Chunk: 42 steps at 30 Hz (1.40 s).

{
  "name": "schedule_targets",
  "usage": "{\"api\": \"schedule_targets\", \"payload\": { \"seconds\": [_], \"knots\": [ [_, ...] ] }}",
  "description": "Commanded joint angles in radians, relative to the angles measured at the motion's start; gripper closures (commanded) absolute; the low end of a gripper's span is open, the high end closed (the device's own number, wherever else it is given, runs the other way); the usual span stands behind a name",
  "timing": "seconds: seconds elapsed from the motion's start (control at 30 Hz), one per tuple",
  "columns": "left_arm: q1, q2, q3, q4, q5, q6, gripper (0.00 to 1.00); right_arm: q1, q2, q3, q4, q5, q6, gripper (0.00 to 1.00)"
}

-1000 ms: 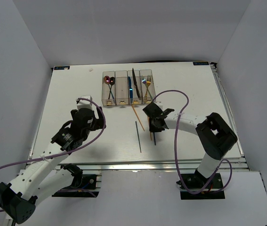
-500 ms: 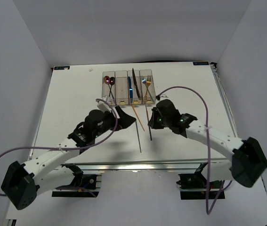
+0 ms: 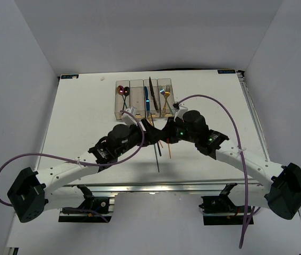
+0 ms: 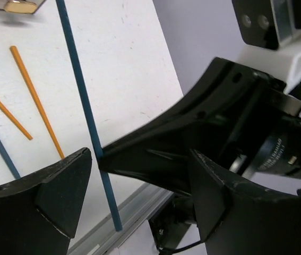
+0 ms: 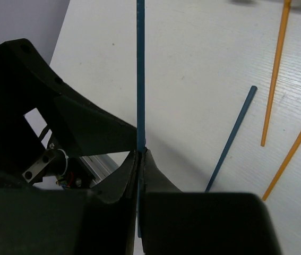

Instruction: Sort the eating utensils into containers

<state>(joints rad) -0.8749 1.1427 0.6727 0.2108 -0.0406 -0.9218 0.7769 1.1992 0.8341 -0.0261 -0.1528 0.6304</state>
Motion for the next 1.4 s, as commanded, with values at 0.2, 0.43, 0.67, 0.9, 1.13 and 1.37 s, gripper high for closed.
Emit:
{"api": "schedule_targets", "payload": {
  "seconds": [0.2,0.43,0.67,0.9,1.13,1.37],
  "knots": [
    [-0.007,-0.066,0.044,-0.080,-0.113,0.057,0.15,0.013,-0.027,0.003,0.028,0.027,0.003,1.00],
    [-0.007,-0.121,0.044,-0.102,-0.114,0.087,0.07,0.013,-0.027,0.020,-0.008,0.038,0.000,1.00],
    [-0.009,-0.121,0.056,-0.137,-0.162,0.106,0.09,0.013,-0.044,0.025,0.003,-0.005,-0.017,1.00],
    [-0.006,-0.063,0.076,-0.160,-0.197,0.123,0.19,0.013,-0.066,0.014,0.054,-0.053,-0.015,1.00],
    [-0.006,0.005,0.105,-0.125,-0.199,0.130,0.60,0.015,-0.046,0.017,0.092,-0.094,0.005,1.00],
    [-0.003,0.080,0.223,-0.230,-0.289,0.192,1.00,0.012,-0.061,0.025,0.029,0.043,0.017,0.65]
  ]
}}
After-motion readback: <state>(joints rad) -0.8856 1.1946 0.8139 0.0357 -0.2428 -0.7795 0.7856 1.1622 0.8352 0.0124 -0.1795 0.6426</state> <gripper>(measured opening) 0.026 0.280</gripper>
